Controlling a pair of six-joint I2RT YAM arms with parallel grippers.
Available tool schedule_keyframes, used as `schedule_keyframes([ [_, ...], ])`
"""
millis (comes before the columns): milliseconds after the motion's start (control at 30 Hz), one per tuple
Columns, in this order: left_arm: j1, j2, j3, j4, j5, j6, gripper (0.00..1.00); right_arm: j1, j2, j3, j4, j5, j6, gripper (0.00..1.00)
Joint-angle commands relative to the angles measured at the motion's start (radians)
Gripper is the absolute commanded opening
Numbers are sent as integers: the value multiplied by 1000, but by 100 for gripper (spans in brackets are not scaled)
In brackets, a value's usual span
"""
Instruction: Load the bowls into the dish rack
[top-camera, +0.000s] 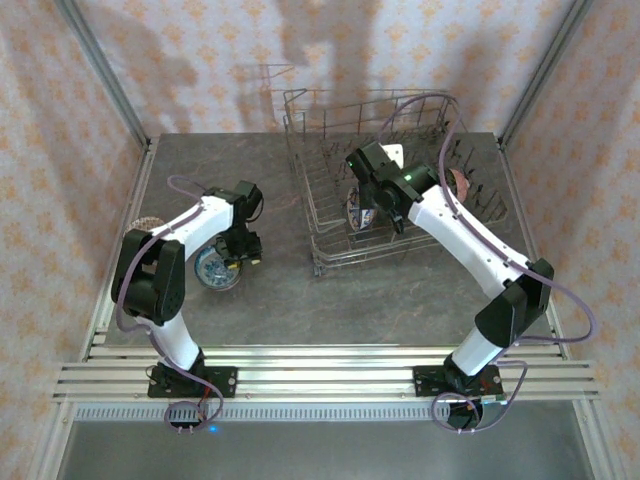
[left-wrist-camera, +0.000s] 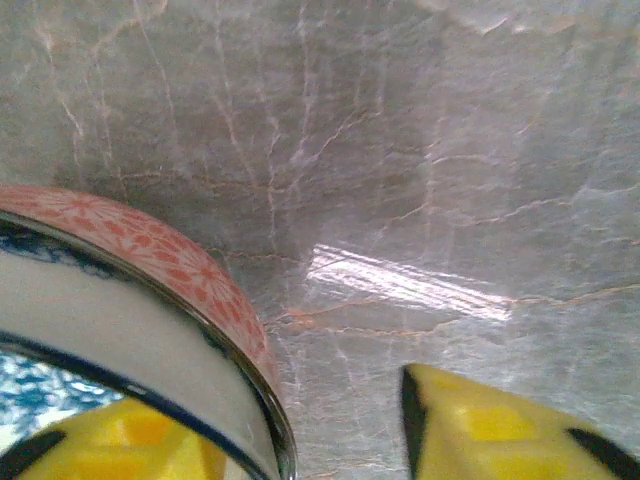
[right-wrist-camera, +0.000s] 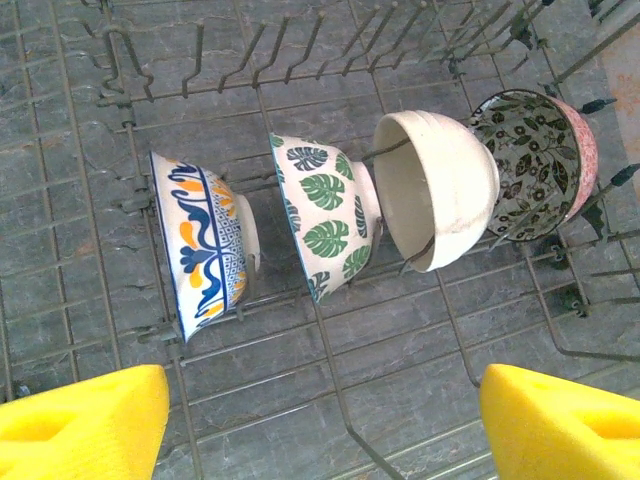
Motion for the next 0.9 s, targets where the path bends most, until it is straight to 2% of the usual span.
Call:
schedule_keyframes([
  [0,-4,-74,72,-50,-56,25,55,-2,-40,7,-51,17,28,81],
  [200,50,-223,38,-102,-74,52,61,16,-44,21,-61,9,29,81],
  [433,237,-379,-163,-65,11,58,61,46,-38,33,-70,16,35,81],
  [633,299,-384,-223,-28,35,72,61,66,-21,54,-82,19,33,81],
  [867,303,-332,-233,37,106,79,59,78,-15,60,-92,28,34,81],
])
